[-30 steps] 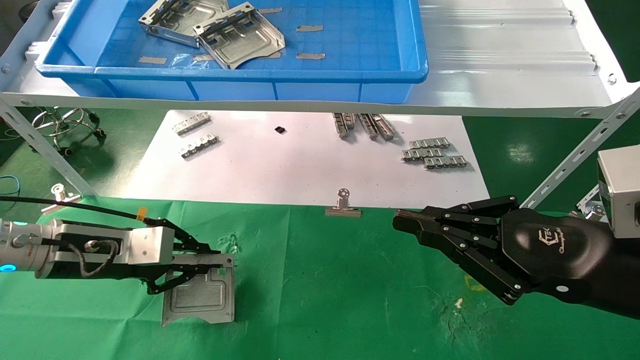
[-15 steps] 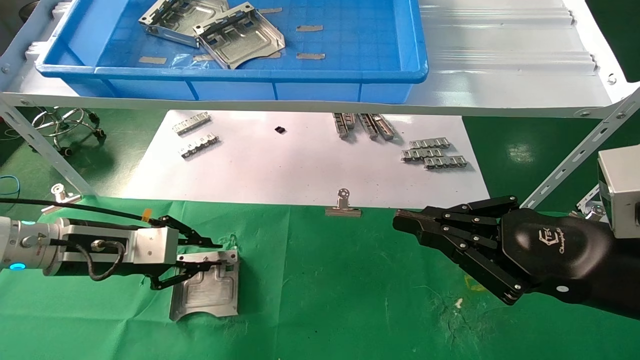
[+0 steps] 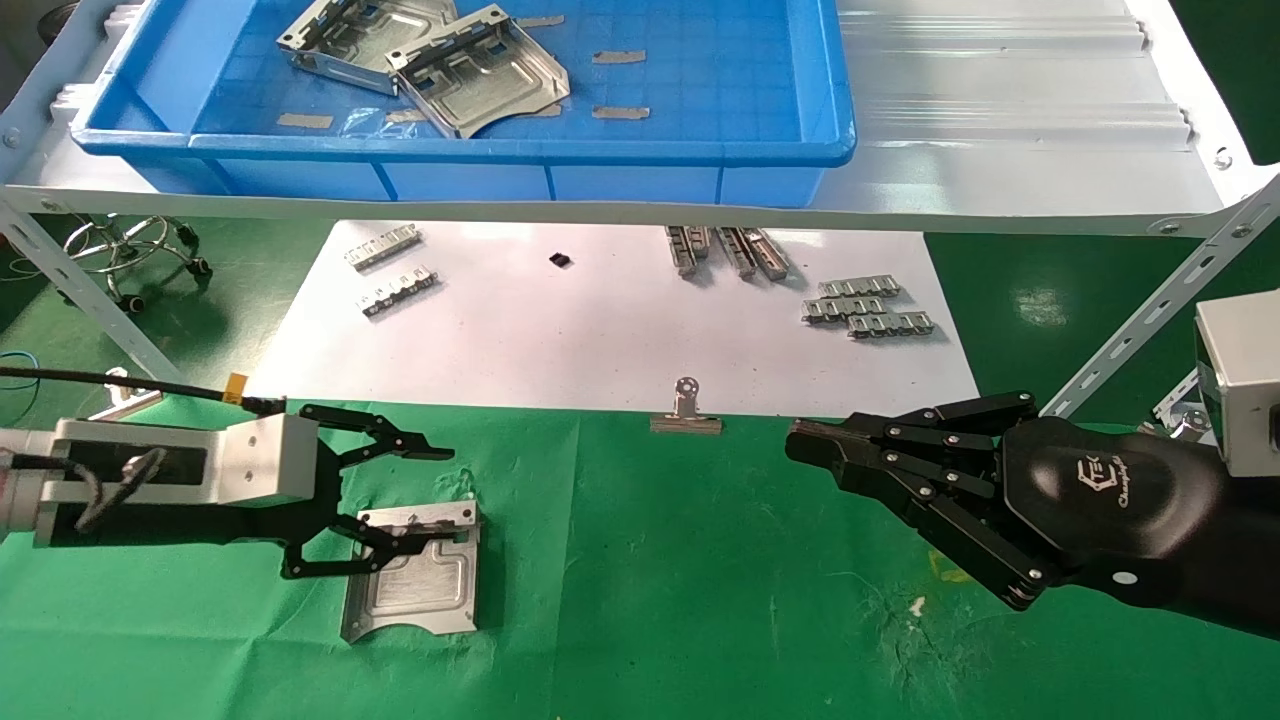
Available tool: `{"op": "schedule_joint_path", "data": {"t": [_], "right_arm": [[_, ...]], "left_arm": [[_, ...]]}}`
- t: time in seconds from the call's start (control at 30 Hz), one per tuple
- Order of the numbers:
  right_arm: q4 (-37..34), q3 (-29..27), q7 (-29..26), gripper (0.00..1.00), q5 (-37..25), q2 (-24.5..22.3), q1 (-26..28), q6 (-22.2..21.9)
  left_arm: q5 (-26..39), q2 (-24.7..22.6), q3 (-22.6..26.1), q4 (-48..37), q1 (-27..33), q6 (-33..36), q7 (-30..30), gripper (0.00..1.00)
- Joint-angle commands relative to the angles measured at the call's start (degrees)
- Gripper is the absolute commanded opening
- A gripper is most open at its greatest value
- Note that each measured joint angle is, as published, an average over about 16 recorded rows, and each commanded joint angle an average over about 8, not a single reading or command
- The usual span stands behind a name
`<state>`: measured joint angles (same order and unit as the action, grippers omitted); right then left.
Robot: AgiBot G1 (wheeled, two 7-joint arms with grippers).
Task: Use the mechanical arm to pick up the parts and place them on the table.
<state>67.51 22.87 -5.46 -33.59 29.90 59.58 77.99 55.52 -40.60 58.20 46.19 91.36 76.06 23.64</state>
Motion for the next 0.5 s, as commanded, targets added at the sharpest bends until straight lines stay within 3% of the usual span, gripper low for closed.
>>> {"op": "schedule_joint_path", "data": {"t": [0.03,0.1,0.5], "right_arm": [[0.0,0.0,0.0,0.79,0.0,0.0,0.0,0.0],[0.0,0.0,0.0,1.0,0.0,0.0,0.0,0.0],[0.0,0.0,0.0,1.0,0.0,0.0,0.0,0.0]], "left_arm": [[-2.0,1.0,-0.3,1.1,0.1,2.4,-1.5,1.0],[-2.8,1.3,-1.0,1.9,-0.4,3.3,-2.5,1.0],[-4.7,2.1,-8.9,6.7,-5.9,4.2,-8.7,1.0]]}}
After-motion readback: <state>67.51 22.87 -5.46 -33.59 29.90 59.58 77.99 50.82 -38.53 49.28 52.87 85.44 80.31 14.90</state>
